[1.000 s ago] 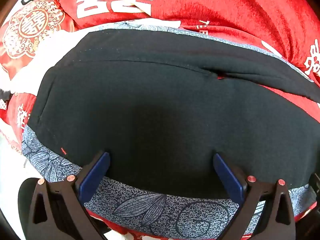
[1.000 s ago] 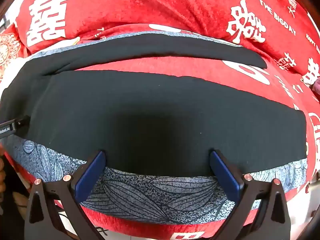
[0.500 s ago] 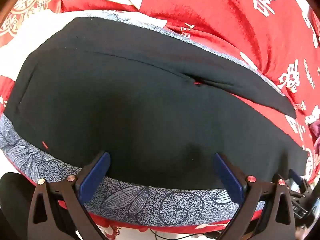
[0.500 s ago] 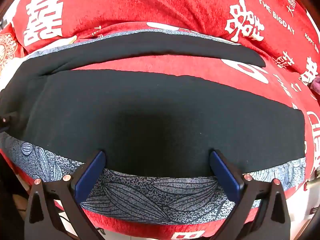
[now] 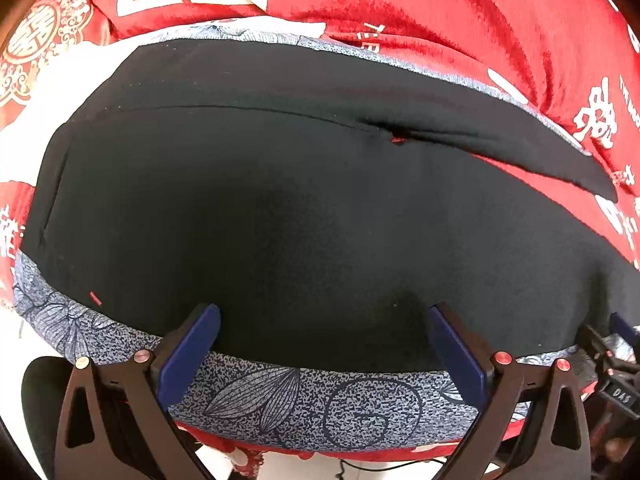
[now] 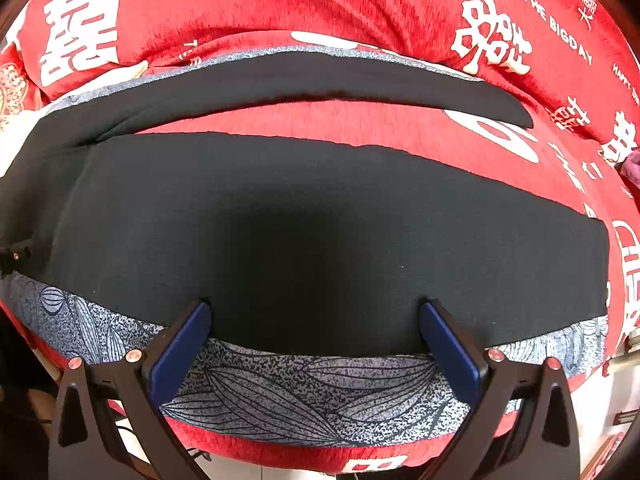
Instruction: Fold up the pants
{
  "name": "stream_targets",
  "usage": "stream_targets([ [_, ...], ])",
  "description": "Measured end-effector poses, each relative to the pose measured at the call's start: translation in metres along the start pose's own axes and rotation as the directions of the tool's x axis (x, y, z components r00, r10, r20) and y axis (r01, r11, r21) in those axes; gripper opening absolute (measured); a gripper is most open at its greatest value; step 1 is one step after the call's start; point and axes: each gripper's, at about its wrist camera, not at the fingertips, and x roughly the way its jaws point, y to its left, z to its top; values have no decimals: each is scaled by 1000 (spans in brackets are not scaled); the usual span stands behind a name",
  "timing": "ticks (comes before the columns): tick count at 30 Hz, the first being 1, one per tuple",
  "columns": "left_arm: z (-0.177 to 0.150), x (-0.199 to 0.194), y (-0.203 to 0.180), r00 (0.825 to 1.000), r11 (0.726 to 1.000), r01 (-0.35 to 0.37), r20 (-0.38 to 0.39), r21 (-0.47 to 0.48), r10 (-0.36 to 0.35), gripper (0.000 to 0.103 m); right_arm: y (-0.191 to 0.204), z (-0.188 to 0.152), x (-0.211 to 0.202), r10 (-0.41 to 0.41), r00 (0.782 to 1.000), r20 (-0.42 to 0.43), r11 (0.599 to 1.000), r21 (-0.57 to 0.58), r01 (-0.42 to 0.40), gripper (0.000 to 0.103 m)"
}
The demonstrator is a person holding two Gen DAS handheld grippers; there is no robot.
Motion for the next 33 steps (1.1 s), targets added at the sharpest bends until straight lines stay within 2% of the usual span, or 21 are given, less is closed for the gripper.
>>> stream_targets([
  [7, -6, 7, -15, 996, 995, -86, 41, 46, 84, 103, 3, 1, 2, -9, 1000, -24, 1000, 6, 10, 103],
  [21, -23, 2, -19, 987, 992, -109, 125, 56, 101, 103, 3, 3, 1, -10, 1000, -28, 1000, 8, 10, 103],
  [33, -24, 1, -22, 986, 992, -114, 129, 57, 106, 103, 2, 4, 1, -9, 1000, -24, 1000, 8, 10, 103],
])
